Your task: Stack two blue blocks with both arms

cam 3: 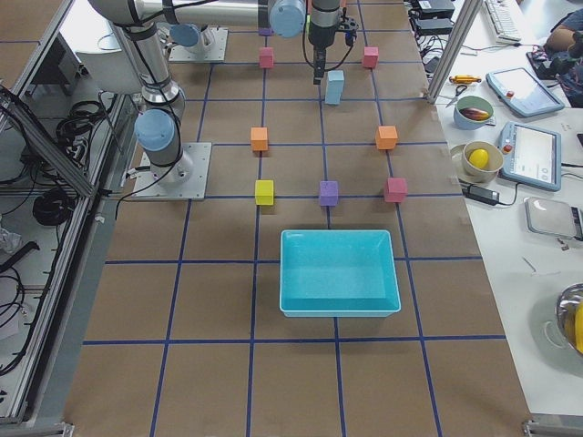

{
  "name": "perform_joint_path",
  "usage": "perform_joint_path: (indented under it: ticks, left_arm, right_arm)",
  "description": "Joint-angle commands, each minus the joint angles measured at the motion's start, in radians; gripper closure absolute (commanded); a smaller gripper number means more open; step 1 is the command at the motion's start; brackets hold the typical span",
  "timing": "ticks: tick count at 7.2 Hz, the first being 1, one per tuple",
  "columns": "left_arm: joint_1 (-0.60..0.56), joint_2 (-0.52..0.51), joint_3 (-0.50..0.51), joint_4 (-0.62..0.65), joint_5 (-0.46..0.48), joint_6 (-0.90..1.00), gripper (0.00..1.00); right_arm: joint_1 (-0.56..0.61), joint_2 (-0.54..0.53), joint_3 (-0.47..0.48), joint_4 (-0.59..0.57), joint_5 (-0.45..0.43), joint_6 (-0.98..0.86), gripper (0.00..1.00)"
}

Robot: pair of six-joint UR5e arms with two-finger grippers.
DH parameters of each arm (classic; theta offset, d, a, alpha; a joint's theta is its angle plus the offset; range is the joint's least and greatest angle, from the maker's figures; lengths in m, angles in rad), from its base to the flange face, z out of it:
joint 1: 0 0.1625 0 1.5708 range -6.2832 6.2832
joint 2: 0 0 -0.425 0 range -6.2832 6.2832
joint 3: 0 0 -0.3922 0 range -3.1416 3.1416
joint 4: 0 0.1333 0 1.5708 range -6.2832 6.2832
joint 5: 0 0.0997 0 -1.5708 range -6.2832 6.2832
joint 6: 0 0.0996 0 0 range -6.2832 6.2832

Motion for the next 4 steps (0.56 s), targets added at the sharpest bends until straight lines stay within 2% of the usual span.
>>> perform_joint_path:
  ticks: [1,4]
  left_arm:
    - [0.005,0.008,-0.006,0.003,0.003,-0.013,0.0]
    - [0.005,0.001,0.0,-0.008,0.0,-0.02,0.0]
  right_arm:
    - [-0.003,-0.007,0.001,0.0,-0.003,0.005,0.0]
    - [-0.002,-0.013,0.003,0.013,-0.035,0.005,0.0]
